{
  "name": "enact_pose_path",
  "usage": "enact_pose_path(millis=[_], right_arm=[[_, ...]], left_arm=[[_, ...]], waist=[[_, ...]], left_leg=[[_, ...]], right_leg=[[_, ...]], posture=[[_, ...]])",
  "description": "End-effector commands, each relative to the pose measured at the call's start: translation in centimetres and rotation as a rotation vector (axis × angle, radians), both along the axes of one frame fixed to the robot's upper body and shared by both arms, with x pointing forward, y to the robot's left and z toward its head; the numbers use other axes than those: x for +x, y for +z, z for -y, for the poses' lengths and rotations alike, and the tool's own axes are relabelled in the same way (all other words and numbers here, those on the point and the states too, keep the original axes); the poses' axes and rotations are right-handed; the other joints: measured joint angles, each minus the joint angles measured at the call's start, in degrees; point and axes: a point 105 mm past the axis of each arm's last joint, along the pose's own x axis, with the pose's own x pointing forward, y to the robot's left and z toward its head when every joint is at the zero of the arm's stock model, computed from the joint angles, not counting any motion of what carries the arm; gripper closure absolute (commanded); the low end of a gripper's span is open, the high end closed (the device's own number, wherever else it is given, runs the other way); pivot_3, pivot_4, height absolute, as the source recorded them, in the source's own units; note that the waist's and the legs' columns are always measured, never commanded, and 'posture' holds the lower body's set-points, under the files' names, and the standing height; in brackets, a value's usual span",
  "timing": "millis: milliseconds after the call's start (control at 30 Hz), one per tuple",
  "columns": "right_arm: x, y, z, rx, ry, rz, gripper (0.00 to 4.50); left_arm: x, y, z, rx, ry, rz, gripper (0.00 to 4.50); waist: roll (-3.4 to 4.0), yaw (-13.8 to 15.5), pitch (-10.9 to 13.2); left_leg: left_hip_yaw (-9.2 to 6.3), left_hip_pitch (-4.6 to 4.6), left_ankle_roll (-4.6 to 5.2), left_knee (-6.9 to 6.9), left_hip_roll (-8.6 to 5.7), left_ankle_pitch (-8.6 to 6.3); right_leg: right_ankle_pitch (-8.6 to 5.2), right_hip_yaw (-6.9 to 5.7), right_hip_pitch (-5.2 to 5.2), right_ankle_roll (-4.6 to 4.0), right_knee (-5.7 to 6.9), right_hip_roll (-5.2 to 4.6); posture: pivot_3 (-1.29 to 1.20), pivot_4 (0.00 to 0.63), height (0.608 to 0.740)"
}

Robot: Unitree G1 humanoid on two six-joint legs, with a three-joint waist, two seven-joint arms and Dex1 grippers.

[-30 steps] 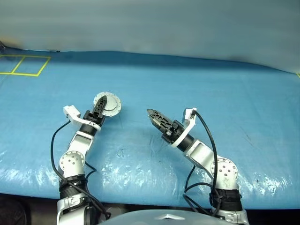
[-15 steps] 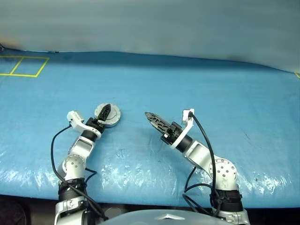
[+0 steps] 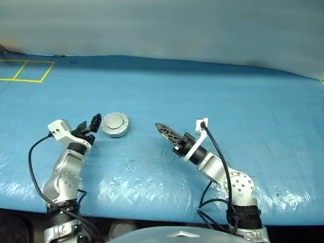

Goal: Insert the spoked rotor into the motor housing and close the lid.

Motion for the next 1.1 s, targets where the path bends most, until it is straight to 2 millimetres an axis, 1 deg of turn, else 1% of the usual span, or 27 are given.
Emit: enact_pose_path(millis=[33, 100, 133, 200, 267, 333, 433, 500, 600, 667, 767, 867, 967, 1100], right_arm=[[0.8, 0.7, 0.7, -0.177, -0.105, 0.151, 0.22], [1.1, 0.2, 1.2, -0.296, -0.15, 0.209, 0.22], [1.2, -0.2, 1.5, -0.337, -0.18, 0.215, 0.22], [1.2, -0.8, 1.9, -0.425, -0.219, 0.253, 0.22], [1.1, -1.4, 2.1, -0.534, -0.252, 0.292, 0.22], [0.7, -1.6, 1.9, -0.581, -0.259, 0.322, 0.22], [0.2, -2.0, 1.8, -0.632, -0.277, 0.348, 0.22], [0.1, -2.3, 2.3, -0.659, -0.311, 0.337, 0.22], [-0.1, -2.7, 3.1, -0.675, -0.359, 0.308, 0.22], [-0.3, -2.7, 3.7, -0.686, -0.387, 0.307, 0.22], [-0.7, -2.3, 4.1, -0.707, -0.412, 0.32, 0.22], [-1.2, -2.6, 4.2, -0.73, -0.404, 0.317, 0.22], [-1.2, -2.8, 4.4, -0.725, -0.424, 0.298, 0.22], [-1.1, -2.7, 4.6, -0.755, -0.439, 0.315, 0.22]], left_arm=[[-0.1, 2.6, 3.4, 0.193, -0.092, 0.116, 0.07], [-0.3, 3.1, 5.7, 0.263, -0.128, 0.148, 0.07], [-0.4, 3.4, 6.6, 0.244, -0.13, 0.16, 0.07], [-0.6, 3.4, 7.6, 0.248, -0.12, 0.161, 0.07], [-1.0, 3.1, 8.3, 0.324, -0.127, 0.166, 0.07], [-1.3, 2.3, 8.4, 0.359, -0.104, 0.138, 0.07], [-2.2, 1.2, 9.2, 0.497, -0.145, 0.145, 0.07], [-2.6, 0.5, 9.4, 0.481, -0.151, 0.126, 0.07], [-3.3, -0.1, 9.9, 0.537, -0.176, 0.136, 0.07], [-3.8, -0.1, 10.1, 0.576, -0.177, 0.163, 0.07], [-4.4, -0.1, 10.4, 0.571, -0.181, 0.172, 0.07], [-4.7, -0.4, 10.5, 0.551, -0.184, 0.163, 0.07], [-5.0, -0.6, 10.7, 0.555, -0.194, 0.159, 0.07], [-4.9, -0.5, 10.7, 0.54, -0.194, 0.158, 0.07]], waist=[[0.01, 0.0, 0.0], [0.01, 0.1, 0.0], [0.01, 0.2, 0.0], [0.0, 0.2, 0.0], [0.01, 0.0, 0.0], [0.02, -0.2, 0.0], [0.01, -0.1, 0.0], [0.01, 0.0, 0.0], [0.0, 0.4, 0.0], [0.0, 0.5, 0.0], [0.0, 0.6, 0.0], [0.0, 0.6, 0.0], [0.0, 0.6, 0.0], [0.0, 0.6, 0.0]], left_leg=[[0.0, 0.0, -0.02, 0.0, 0.0, 0.01], [0.03, 0.01, -0.05, -0.01, -0.01, 0.03], [0.03, 0.01, -0.06, -0.01, -0.01, 0.03], [0.04, 0.01, -0.06, -0.01, -0.01, 0.04], [0.05, 0.03, -0.06, -0.03, 0.0, 0.04], [0.06, 0.04, -0.07, -0.07, 0.01, 0.04], [0.06, 0.04, -0.07, -0.06, 0.01, 0.04], [0.06, 0.04, -0.07, -0.05, 0.01, 0.04], [0.06, 0.04, -0.07, -0.01, 0.01, 0.04], [0.07, 0.04, -0.07, -0.01, 0.01, 0.04], [0.07, 0.03, -0.07, -0.02, 0.01, 0.04], [0.07, 0.04, -0.07, -0.02, 0.02, 0.04], [0.07, 0.05, -0.07, -0.02, 0.03, 0.04], [0.08, 0.04, -0.07, 0.0, 0.03, 0.04]], right_leg=[[0.0, 0.0, 0.0, 0.0, 0.0, 0.0], [0.03, 0.02, -0.01, 0.01, 0.0, 0.0], [0.04, 0.02, -0.01, 0.02, -0.01, 0.0], [0.05, 0.05, -0.02, 0.03, -0.02, 0.0], [0.05, 0.08, -0.04, 0.02, 0.0, 0.01], [0.04, 0.09, -0.05, 0.01, 0.0, 0.02], [0.04, 0.1, -0.05, 0.01, 0.0, 0.02], [0.04, 0.1, -0.05, 0.01, 0.0, 0.02], [0.05, 0.1, -0.03, 0.01, -0.02, 0.01], [0.06, 0.1, -0.03, 0.0, -0.02, 0.01], [0.06, 0.1, -0.05, 0.0, -0.02, 0.01], [0.05, 0.1, -0.05, -0.01, -0.01, 0.01], [-0.03, 0.08, -0.04, 0.07, -0.01, 0.01], [-0.05, 0.09, -0.04, 0.12, -0.01, 0.01]], posture=[[0.0, 0.15, 0.74], [0.0, 0.15, 0.74], [0.0, 0.15, 0.74], [0.0, 0.15, 0.74], [0.0, 0.15, 0.74], [0.0, 0.15, 0.74], [0.0, 0.15, 0.74], [0.0, 0.15, 0.74], [0.0, 0.15, 0.74], [0.0, 0.15, 0.74], [0.0, 0.15, 0.74], [0.0, 0.15, 0.74], [0.0, 0.15, 0.74], [0.0, 0.15, 0.74]])
